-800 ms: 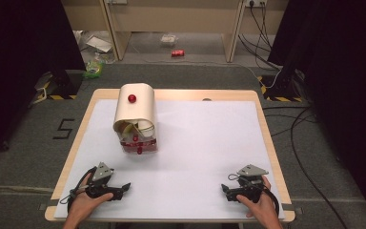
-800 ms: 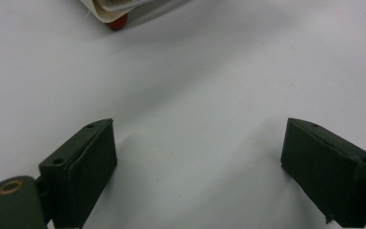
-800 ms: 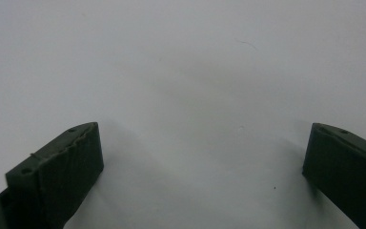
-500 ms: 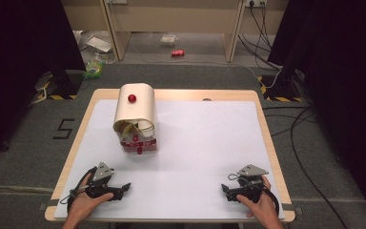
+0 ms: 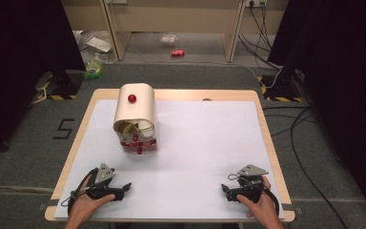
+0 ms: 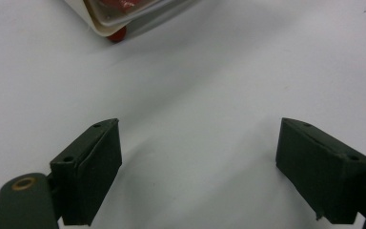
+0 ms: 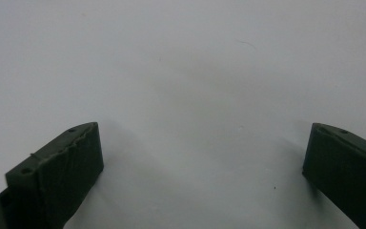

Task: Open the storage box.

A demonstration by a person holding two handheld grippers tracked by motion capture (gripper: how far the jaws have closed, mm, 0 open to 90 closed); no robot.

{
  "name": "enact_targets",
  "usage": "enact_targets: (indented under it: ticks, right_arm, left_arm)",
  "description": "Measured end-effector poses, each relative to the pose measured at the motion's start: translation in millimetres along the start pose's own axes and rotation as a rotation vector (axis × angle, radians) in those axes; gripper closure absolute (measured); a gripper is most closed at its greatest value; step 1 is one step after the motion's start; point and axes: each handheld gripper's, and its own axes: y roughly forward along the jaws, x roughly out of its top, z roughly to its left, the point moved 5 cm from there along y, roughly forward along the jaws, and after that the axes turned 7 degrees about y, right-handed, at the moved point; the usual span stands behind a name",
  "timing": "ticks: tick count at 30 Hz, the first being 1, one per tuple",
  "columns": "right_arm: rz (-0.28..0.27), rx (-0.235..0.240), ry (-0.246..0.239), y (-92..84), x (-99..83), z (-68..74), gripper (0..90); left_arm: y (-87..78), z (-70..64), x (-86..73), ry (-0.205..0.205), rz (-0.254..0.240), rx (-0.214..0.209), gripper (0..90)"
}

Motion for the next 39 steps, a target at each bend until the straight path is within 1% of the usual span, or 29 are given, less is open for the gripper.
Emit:
enact_targets:
  ticks: [4,7,12,15,17,20,22,23,26,35,39]
  right_arm:
    - [0.000,0.000,0.000,0.0,0.0,0.0,0.3]
    - [0.000,0.000,0.000,0.0,0.0,0.0,0.3]
    - [0.000,0.000,0.000,0.0,0.0,0.0,0.3]
    - [0.000,0.000,0.000,0.0,0.0,0.0,0.3]
    - [0.000,0.000,0.000,0.0,0.0,0.0,0.3]
    - [0.000,-0.001,-0.002,0.1,0.0,-0.1,0.3]
    - [0.000,-0.001,-0.002,0.1,0.0,-0.1,0.2]
    - [0.001,-0.001,-0.001,0.1,0.0,-0.1,0.2]
    - [0.000,-0.001,-0.001,0.1,0.0,-0.1,0.2]
    - [0.001,-0.001,-0.002,0.1,0.0,-0.1,0.2]
    - [0.001,-0.001,-0.001,0.1,0.0,-0.1,0.2]
  left_arm:
    - [-2.6,-3.5,4.3,0.019,-0.013,0.001,15.1]
    - [-6.3,-4.4,8.8,0.031,-0.039,0.011,15.1]
    - [-8.8,-4.9,13.5,0.048,-0.061,0.027,15.3]
    - [-9.0,-6.0,15.4,0.066,-0.061,0.017,15.2]
    - [-9.2,-5.5,16.9,0.079,-0.058,0.019,15.2]
    - [-8.9,-6.2,20.0,0.076,-0.069,0.021,15.2]
    - [-8.4,-6.9,21.0,0.080,-0.070,0.019,15.2]
    - [-7.2,-8.4,23.2,0.090,-0.070,0.017,15.2]
    - [-7.0,-9.3,27.4,0.101,-0.074,0.017,15.2]
    - [-9.4,-8.1,38.3,0.111,-0.101,0.025,15.2]
    - [-7.2,-11.7,43.8,0.132,-0.105,0.016,15.2]
